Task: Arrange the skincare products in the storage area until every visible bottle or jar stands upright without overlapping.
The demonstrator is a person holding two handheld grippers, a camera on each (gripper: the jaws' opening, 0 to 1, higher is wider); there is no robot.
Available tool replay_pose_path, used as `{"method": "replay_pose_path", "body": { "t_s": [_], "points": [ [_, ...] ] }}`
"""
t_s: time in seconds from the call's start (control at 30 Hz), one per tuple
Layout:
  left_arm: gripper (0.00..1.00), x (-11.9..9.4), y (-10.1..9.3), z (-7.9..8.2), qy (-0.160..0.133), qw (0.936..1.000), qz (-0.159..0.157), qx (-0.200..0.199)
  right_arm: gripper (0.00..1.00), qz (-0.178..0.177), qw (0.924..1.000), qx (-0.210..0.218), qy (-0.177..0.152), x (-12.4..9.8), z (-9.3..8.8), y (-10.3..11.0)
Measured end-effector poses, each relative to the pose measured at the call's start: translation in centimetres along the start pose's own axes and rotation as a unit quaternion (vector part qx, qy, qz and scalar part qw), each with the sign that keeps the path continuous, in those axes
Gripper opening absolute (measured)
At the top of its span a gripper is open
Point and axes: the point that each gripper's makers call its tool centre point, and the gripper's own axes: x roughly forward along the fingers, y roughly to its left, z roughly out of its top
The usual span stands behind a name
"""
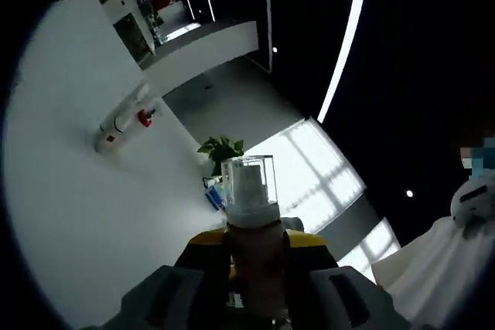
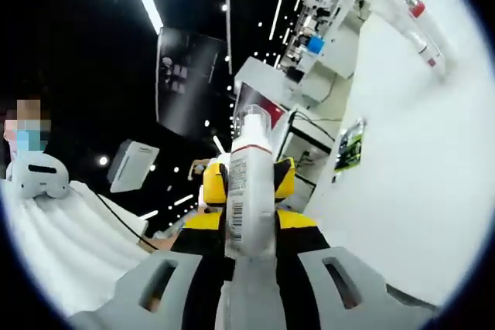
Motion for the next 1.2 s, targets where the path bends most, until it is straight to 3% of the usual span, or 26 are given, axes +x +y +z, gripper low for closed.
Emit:
{"method": "replay_pose_path", "body": {
  "t_s": [0.1,0.17,0.27,0.33,0.43,0.5,0.57,0.67,0.77,0.93,1.03,1.2],
  "points": [
    [0.25,-0.5,1.5,0.5,-0.010,0.9988,0.046,0.012,0.26,-0.037,0.9989,-0.022,0.020,0.0,-0.2,-0.7],
    [0.25,-0.7,2.0,0.6,-0.006,0.9975,0.066,0.025,0.26,-0.069,0.9946,-0.063,0.045,0.1,-0.5,-1.3],
    [0.25,-0.7,2.6,0.7,-0.007,0.9940,0.101,0.041,0.29,-0.114,0.9814,-0.128,0.086,0.5,-1.3,-2.1],
    [0.25,-0.5,2.6,0.3,0.001,0.9920,0.114,0.054,0.31,-0.126,0.9756,-0.145,0.105,1.0,-1.8,-2.1],
    [0.25,0.0,2.8,-0.6,0.020,0.9882,0.133,0.073,0.28,-0.157,0.9670,-0.171,0.104,1.7,-1.5,-2.6],
    [0.25,0.2,2.5,-0.9,0.023,0.9869,0.135,0.085,0.21,-0.190,0.9554,-0.188,0.125,1.2,-1.7,-3.7],
    [0.26,0.1,2.6,-0.8,0.026,0.9865,0.133,0.091,0.19,-0.174,0.9643,-0.162,0.117,1.3,-2.0,-3.2],
    [0.27,0.3,1.4,-0.2,0.007,0.9938,0.087,0.070,0.18,-0.117,0.9865,-0.094,0.065,1.1,-0.8,-1.6],
    [0.26,0.2,0.0,0.1,0.006,0.9967,0.038,0.071,0.18,-0.075,0.9938,-0.068,0.046,0.8,-0.4,-0.7],
    [0.27,0.2,-1.3,-0.5,0.037,0.9949,-0.005,0.094,0.18,-0.025,0.9984,-0.028,0.043,0.4,-0.3,0.7],
    [0.27,0.1,-2.0,-1.8,0.078,0.9921,-0.034,0.093,0.18,0.000,0.9985,-0.029,0.046,0.0,-0.2,1.4],
    [0.25,0.2,-2.7,-2.1,0.081,0.9919,-0.052,0.083,0.18,0.028,0.9972,-0.023,0.065,-0.3,-0.7,2.1]
  ]
}}
